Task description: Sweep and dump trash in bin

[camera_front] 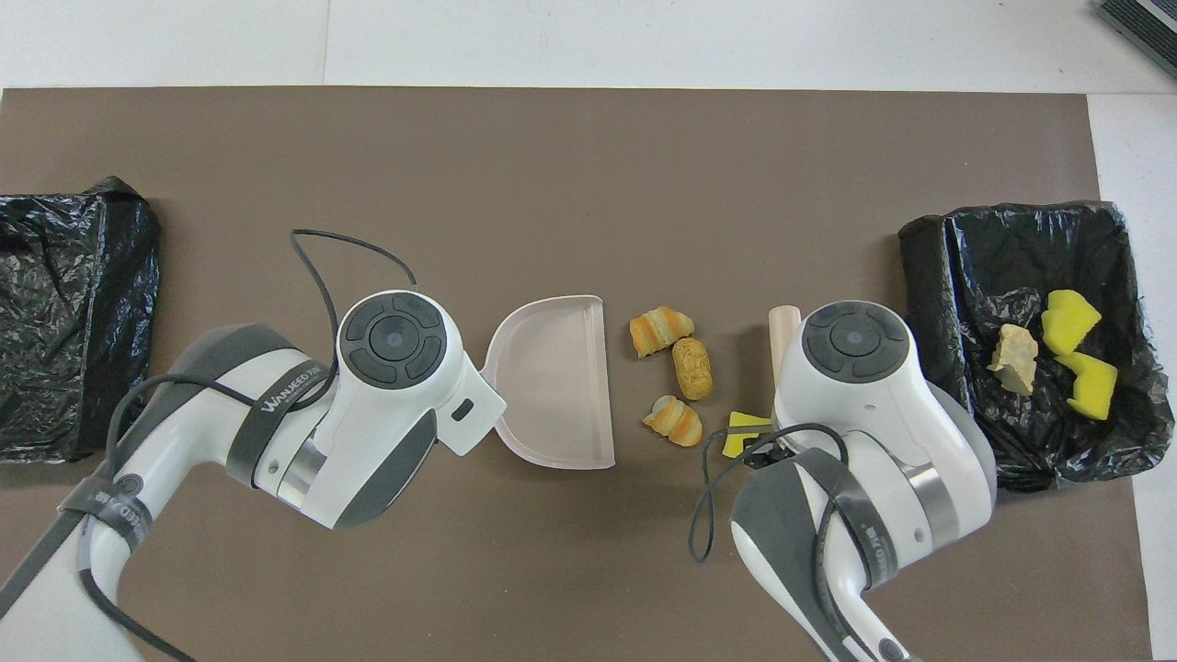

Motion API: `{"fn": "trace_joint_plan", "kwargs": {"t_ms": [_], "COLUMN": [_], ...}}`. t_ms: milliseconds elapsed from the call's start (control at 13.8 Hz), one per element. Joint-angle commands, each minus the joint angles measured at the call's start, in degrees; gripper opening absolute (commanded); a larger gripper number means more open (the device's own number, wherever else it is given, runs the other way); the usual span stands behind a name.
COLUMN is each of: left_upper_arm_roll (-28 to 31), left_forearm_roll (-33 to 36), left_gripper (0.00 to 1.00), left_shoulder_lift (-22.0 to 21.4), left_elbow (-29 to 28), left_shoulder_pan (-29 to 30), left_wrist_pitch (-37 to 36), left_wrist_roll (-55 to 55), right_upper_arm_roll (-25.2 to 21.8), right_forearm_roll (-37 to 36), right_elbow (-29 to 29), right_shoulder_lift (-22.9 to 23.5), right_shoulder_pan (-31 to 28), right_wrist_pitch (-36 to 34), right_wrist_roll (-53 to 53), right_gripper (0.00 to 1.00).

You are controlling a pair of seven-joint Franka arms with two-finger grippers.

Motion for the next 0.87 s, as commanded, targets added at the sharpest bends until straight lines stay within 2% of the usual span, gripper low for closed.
{"fn": "trace_joint_plan", "kwargs": {"t_ms": [0,218,363,654,799], "left_upper_arm_roll": [0.41,0.41,0.41,0.41,0.41], "left_forearm_roll": [0.74,0.74,0.74,0.74,0.74], "left_gripper": [0.0,0.0,0.0,0.0,0.0], "left_shoulder_lift": [-2.14,-0.74,-0.83,-1.62,-1.62], "left_elbow": [-2.97,-3.85,-4.29,-6.14,-6.23], "left_shoulder_pan": [-0.33,-1.47,-1.56,-1.65,-2.0], "left_wrist_pitch": [1.5,3.33,4.31,6.06,6.77], "left_wrist_roll": [0.65,-0.41,-0.41,-0.41,-0.41], "right_upper_arm_roll": [0.46,0.55,0.46,0.55,0.55], "right_forearm_roll": [0.43,9.46,12.64,23.35,30.99], "right_elbow": [-2.08,-1.82,-1.12,3.89,5.56], "right_shoulder_lift": [0.27,3.17,6.33,10.03,10.82], "right_shoulder_pan": [0.82,1.17,3.71,4.08,6.7], "right_wrist_pitch": [2.64,5.97,9.74,11.78,14.85], "right_wrist_roll": [2.03,-0.25,1.58,1.86,1.59], "right_gripper": [0.0,0.0,0.0,0.0,0.0]}}
